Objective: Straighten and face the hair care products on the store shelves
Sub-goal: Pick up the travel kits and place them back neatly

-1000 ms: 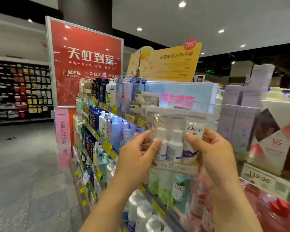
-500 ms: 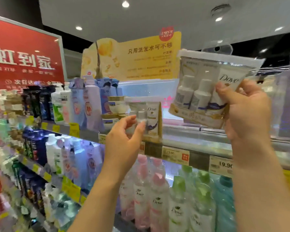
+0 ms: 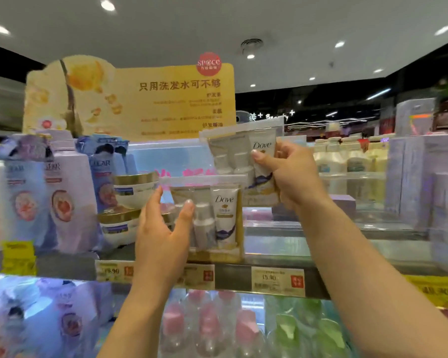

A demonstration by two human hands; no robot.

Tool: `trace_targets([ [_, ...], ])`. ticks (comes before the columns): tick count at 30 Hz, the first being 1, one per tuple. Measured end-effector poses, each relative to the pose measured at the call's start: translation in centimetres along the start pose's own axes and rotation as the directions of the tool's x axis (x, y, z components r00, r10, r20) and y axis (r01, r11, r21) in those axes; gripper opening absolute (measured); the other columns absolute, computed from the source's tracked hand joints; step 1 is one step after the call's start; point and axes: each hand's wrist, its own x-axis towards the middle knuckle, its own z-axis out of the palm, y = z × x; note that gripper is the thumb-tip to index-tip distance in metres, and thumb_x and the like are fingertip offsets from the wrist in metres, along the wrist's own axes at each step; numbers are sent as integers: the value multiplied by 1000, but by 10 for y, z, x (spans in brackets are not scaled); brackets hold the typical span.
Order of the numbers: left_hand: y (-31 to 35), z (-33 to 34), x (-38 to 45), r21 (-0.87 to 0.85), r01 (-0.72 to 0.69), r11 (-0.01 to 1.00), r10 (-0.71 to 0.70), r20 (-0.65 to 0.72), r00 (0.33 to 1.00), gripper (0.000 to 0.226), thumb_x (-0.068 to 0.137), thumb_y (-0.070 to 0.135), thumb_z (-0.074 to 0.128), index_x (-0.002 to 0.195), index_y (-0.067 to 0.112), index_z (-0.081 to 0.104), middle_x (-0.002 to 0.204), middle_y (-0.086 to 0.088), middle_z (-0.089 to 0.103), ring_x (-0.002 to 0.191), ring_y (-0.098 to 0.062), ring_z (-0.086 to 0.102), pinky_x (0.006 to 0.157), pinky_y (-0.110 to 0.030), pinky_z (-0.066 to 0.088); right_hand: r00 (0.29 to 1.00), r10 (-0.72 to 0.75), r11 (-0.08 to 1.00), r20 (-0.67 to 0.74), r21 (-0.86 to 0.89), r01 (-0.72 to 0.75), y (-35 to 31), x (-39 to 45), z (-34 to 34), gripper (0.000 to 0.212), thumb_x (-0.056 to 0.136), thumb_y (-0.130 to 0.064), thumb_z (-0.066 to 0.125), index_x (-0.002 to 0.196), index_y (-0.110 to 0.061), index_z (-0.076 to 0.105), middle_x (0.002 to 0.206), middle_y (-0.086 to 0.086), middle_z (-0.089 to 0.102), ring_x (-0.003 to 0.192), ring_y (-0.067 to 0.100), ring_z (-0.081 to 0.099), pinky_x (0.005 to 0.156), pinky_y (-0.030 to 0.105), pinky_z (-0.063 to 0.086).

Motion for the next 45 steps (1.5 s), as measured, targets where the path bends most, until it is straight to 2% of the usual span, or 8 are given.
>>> trace_targets([
  [3, 0, 6, 0, -47, 36, 998, -36, 18, 999, 70, 91, 59, 53, 152, 34, 28, 148, 2, 46, 129, -12, 47, 101, -37, 41, 996, 63, 998, 57, -29, -62, 7, 0, 8, 7, 96, -16, 68, 91, -14, 71, 82, 4, 79, 74, 23, 76, 61, 42, 64],
  [8, 2, 12, -4, -108, 55, 993, -55, 4, 998, 69, 92, 53, 56, 152, 32, 27, 148, 3, 47, 125, -6, 46, 99, -30, 38, 984, 148, 985, 94, -105, -138, 15, 2, 8, 21, 105, -30, 51, 107, -15, 66, 107, 11, 74, 96, 27, 73, 82, 49, 61],
  [12, 1, 11, -5, -140, 76, 987, -75, 10, 997, 72, 89, 57, 55, 151, 35, 26, 143, 11, 49, 126, -8, 49, 99, -33, 41, 998, 53, 962, 26, -271, -44, 6, 5, -14, 16, 104, -29, 52, 114, -22, 63, 105, 1, 71, 96, 17, 70, 79, 35, 59],
  [16, 1, 10, -4, -170, 82, 982, -80, 19, 997, 84, 79, 68, 50, 152, 34, 27, 138, 13, 51, 124, -7, 51, 97, -30, 41, 991, 97, 977, 92, -201, -77, -4, 6, -19, 16, 104, -11, 50, 105, -14, 67, 99, 7, 75, 88, 22, 75, 68, 33, 64],
  [25, -5, 7, -3, -106, 50, 993, -43, 74, 996, 83, 84, 67, 47, 155, 32, 23, 143, 8, 53, 118, -4, 48, 93, -29, 39, 963, 224, 975, 153, -48, -219, -1, 14, 7, 22, 106, -3, 41, 103, -7, 62, 98, 15, 70, 88, 29, 68, 76, 46, 64],
  [35, -8, 2, -1, -120, 30, 992, -14, 136, 991, 92, 77, 72, 43, 156, 30, 19, 149, 2, 49, 123, -11, 47, 93, -32, 40, 969, 244, 970, -27, 18, -244, 4, 11, 32, 26, 104, 2, 42, 93, -10, 63, 79, 6, 68, 61, 12, 68, 52, 31, 60],
  [40, -8, -3, -1, -118, 10, 993, 9, 162, 987, 92, 77, 71, 43, 156, 29, 21, 146, 2, 52, 120, -12, 50, 96, -37, 42, 968, 239, 969, -81, -36, -243, 0, 5, 43, 24, 103, 1, 45, 95, -11, 63, 86, 9, 63, 81, 21, 63, 71, 40, 62],
  [45, -8, -7, -1, -123, 18, 992, 5, 184, 983, 86, 82, 67, 46, 156, 28, 22, 146, 0, 52, 124, -18, 52, 95, -37, 42, 965, 260, 962, 26, -89, -257, -14, -2, 38, 18, 103, 0, 47, 108, -4, 64, 93, 13, 66, 85, 23, 65, 82, 43, 60],
])
